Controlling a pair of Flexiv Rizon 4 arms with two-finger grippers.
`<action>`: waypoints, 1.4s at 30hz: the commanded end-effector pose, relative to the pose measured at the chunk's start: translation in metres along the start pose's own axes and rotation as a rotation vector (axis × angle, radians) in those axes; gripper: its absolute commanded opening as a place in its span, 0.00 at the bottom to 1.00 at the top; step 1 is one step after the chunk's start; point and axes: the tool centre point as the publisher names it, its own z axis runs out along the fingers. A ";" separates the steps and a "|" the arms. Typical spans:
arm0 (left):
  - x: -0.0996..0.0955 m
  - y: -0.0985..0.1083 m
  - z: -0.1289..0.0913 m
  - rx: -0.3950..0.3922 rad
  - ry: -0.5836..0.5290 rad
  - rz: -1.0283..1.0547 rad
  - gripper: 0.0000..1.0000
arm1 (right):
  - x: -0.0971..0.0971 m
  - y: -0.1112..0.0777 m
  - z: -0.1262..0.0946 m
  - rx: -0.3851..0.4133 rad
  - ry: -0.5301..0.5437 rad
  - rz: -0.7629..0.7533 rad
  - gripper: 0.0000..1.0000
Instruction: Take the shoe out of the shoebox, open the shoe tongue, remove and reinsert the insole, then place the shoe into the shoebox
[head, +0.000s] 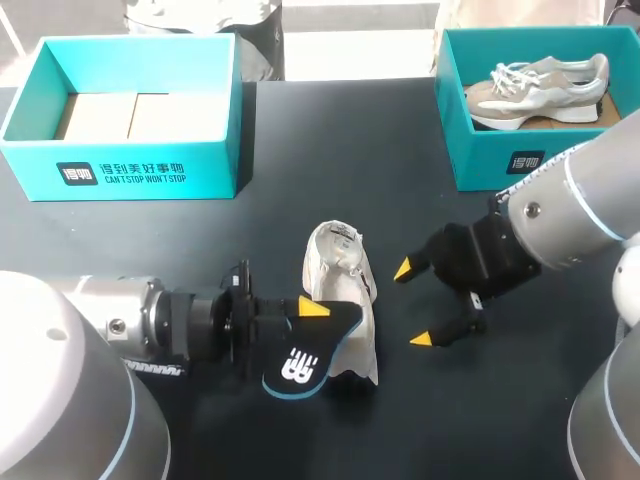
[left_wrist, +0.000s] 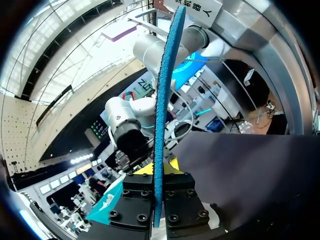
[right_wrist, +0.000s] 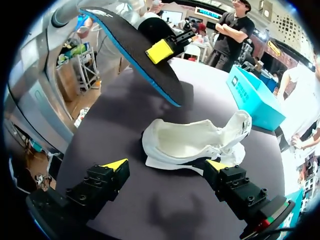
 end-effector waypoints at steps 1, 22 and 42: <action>0.002 0.007 -0.001 -0.012 0.003 0.022 0.00 | -0.013 -0.001 0.011 0.080 -0.032 -0.031 1.00; -0.006 0.023 -0.004 -0.054 0.013 0.079 0.00 | -0.051 -0.009 0.046 0.091 -0.089 -0.042 1.00; -0.009 0.021 0.004 -0.029 0.031 0.083 0.00 | -0.036 -0.006 0.053 0.091 -0.120 -0.016 1.00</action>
